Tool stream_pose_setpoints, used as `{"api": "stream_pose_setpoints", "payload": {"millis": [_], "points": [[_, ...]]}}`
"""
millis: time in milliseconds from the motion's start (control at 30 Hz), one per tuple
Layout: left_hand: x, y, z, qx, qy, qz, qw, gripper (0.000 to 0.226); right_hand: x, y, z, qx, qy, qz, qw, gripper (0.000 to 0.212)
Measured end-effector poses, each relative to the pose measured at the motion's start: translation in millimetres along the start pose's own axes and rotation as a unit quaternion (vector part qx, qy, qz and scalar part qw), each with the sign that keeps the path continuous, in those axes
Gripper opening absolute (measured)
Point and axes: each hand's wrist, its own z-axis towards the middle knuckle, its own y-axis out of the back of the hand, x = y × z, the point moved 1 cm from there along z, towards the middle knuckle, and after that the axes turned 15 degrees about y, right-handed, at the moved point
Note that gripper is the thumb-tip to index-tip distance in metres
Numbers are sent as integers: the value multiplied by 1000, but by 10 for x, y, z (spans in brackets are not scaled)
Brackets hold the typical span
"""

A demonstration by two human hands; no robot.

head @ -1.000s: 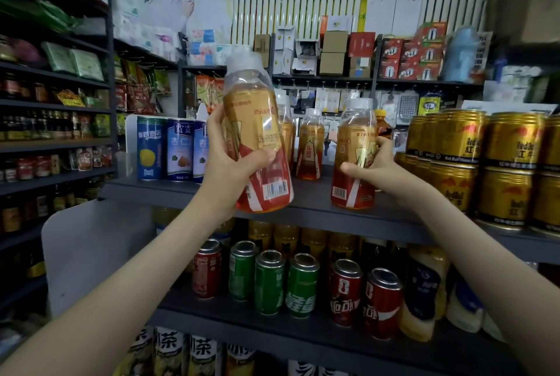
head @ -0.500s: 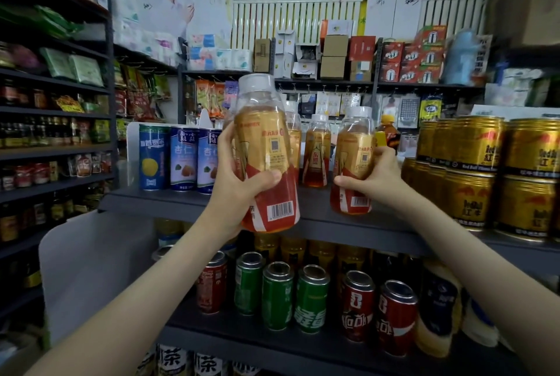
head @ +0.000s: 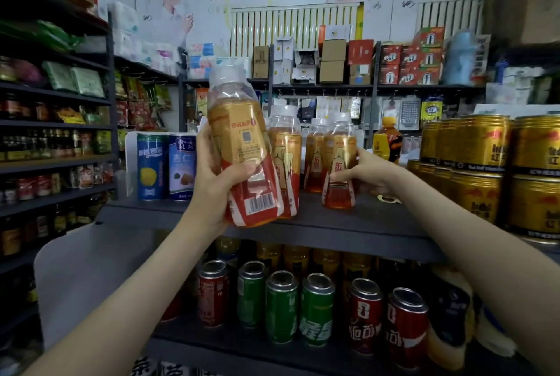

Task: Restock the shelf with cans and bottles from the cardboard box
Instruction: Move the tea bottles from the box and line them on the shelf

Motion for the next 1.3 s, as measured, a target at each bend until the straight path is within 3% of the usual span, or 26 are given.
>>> {"api": "stream_pose_setpoints", "payload": {"millis": [67, 200, 433, 567, 700, 767, 900, 967, 1000, 1067, 1100, 1167, 1233, 1300], "points": [[-11, 20, 19, 4, -5, -5, 1000, 90, -15, -66, 101, -4, -5, 6, 1000, 56], [-56, 48, 41, 2, -7, -6, 1000, 83, -15, -206, 317, -26, -3, 10, 1000, 55], [-120, 101, 112, -18, -16, -3, 1000, 78, -80, -241, 600, 24, -21, -17, 999, 55], [-92, 103, 132, -22, -7, 6, 1000, 85, -138, -227, 683, 29, -7, -42, 999, 31], [-16, 123, 110, -22, 1, 7, 1000, 92, -176, -240, 763, 32, 8, -60, 998, 28], [17, 107, 99, -19, 8, 5, 1000, 91, -217, -223, 779, 37, -2, -65, 997, 34], [51, 63, 81, -16, 19, 10, 1000, 85, -231, -197, 745, 27, -26, -66, 997, 71], [60, 14, 71, -13, 23, 28, 999, 89, -151, -196, 676, -33, 24, -130, 991, 102], [69, -14, 67, -10, 25, 37, 999, 92, -36, -193, 575, -85, 75, -160, 981, 107], [88, -64, 61, -6, 25, 49, 998, 97, 334, -173, 238, -179, 203, -116, 956, 91], [94, -92, 58, -4, 23, 58, 998, 98, 543, -155, 21, -181, 250, -61, 949, 81], [78, -201, 50, 6, 18, 93, 995, 94, 842, -171, -403, -68, 290, 4, 954, 71], [44, -366, 40, -5, -11, 160, 987, 89, 952, -261, -713, 67, 281, -23, 957, 75], [33, -547, 32, -22, -59, 227, 972, 93, 925, -336, -842, 105, 259, -20, 960, 82]]}}
